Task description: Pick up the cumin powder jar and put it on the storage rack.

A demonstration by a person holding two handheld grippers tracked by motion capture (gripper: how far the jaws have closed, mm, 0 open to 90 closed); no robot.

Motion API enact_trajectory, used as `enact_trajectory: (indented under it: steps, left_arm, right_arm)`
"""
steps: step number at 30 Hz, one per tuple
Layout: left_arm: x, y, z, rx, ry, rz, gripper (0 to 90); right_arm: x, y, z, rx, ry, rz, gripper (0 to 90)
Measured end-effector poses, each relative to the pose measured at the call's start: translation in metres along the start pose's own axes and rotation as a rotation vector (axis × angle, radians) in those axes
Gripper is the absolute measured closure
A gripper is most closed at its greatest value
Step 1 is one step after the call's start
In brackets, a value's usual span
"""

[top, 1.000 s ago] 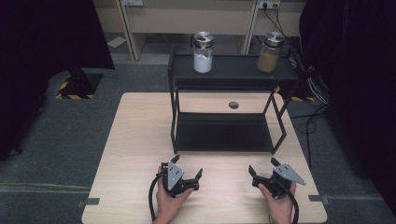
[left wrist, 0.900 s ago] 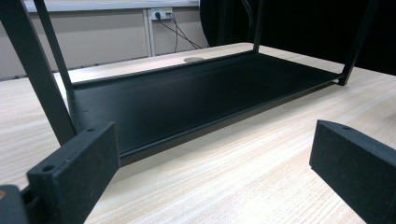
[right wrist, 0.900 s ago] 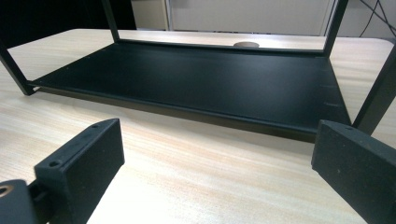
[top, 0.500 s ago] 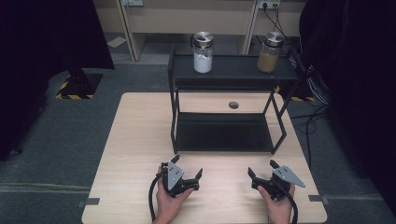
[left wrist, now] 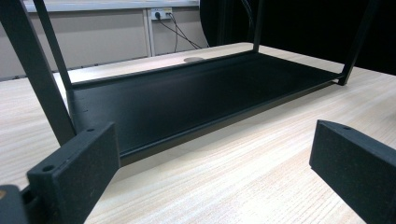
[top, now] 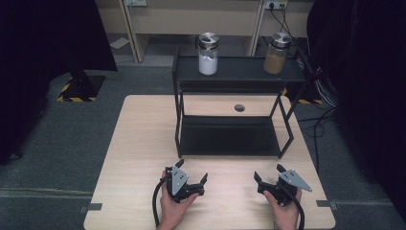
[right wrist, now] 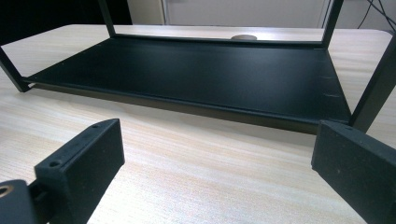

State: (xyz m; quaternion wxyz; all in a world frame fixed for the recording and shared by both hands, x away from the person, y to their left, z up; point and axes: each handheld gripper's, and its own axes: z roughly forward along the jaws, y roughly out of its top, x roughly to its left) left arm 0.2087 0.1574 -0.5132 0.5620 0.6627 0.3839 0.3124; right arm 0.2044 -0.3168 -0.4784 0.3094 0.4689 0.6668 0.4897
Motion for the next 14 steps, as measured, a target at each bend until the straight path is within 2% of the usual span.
enact_trajectory:
  steps: [14]
  left_arm:
    - [0.0002,0.0005,0.0001,0.003,-0.002,0.003,0.9]
  right_arm:
    - [-0.0006,-0.0006,-0.0004,-0.003,-0.002,0.007,2.5]
